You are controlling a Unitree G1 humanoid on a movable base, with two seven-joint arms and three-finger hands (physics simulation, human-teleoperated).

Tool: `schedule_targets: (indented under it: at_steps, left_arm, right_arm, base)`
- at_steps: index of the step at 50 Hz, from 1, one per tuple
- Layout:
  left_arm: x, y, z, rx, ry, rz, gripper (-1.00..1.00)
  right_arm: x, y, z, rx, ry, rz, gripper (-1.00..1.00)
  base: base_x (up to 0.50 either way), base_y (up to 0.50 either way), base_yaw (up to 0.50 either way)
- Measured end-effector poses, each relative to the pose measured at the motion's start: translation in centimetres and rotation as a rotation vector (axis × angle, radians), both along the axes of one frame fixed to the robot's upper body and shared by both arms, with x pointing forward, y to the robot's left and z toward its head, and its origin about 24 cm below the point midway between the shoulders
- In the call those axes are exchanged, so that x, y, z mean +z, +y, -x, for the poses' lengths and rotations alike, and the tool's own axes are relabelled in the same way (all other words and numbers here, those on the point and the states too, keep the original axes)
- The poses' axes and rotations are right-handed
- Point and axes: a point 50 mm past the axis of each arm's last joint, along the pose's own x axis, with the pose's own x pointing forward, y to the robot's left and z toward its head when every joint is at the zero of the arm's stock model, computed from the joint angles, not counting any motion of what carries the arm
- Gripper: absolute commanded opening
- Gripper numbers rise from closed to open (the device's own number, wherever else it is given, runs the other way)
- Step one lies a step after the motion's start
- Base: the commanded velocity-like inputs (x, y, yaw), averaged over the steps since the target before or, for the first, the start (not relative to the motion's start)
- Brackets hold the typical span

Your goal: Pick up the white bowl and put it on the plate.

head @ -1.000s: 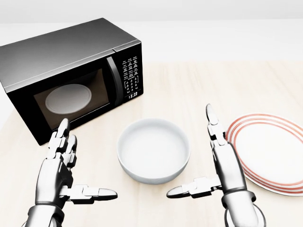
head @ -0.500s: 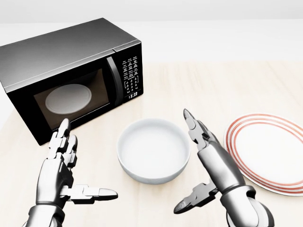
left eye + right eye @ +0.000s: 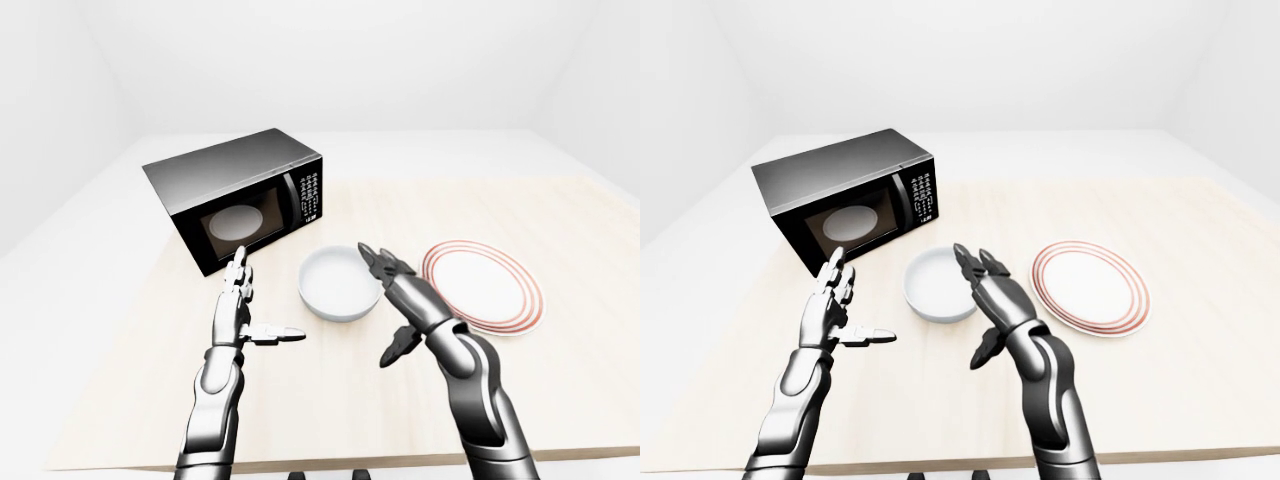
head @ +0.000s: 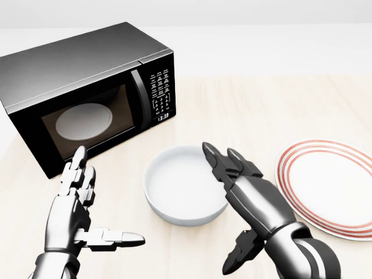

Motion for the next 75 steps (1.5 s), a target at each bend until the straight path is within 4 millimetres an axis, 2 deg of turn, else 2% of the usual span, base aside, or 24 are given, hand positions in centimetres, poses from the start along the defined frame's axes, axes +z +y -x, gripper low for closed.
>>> schedule_targets:
  at_steps: [28,41,61,75]
  left_arm:
    - [0.0,0.0,0.0,-0.003,0.001,0.001,1.00]
    - [0.0,-0.1,0.0,-0.006,0.000,0.002,1.00]
    - [0.0,-0.1,0.0,-0.008,0.001,0.002,1.00]
    - [0.0,-0.1,0.0,-0.009,0.002,0.002,1.00]
  right_arm:
    - [1.1,1.8,-2.4,0.091,-0.068,0.270,1.00]
    - [0.7,2.0,-3.2,0.128,0.013,0.390,1.00]
    - [0.6,2.4,-4.5,0.128,0.028,0.445,1.00]
    - [-0.4,3.2,-5.0,0.150,0.069,0.463,1.00]
  base:
    - [0.00,0.00,0.00]
    - [0.00,0.00,0.00]
    - [0.00,0.00,0.00]
    - [0.00,0.00,0.00]
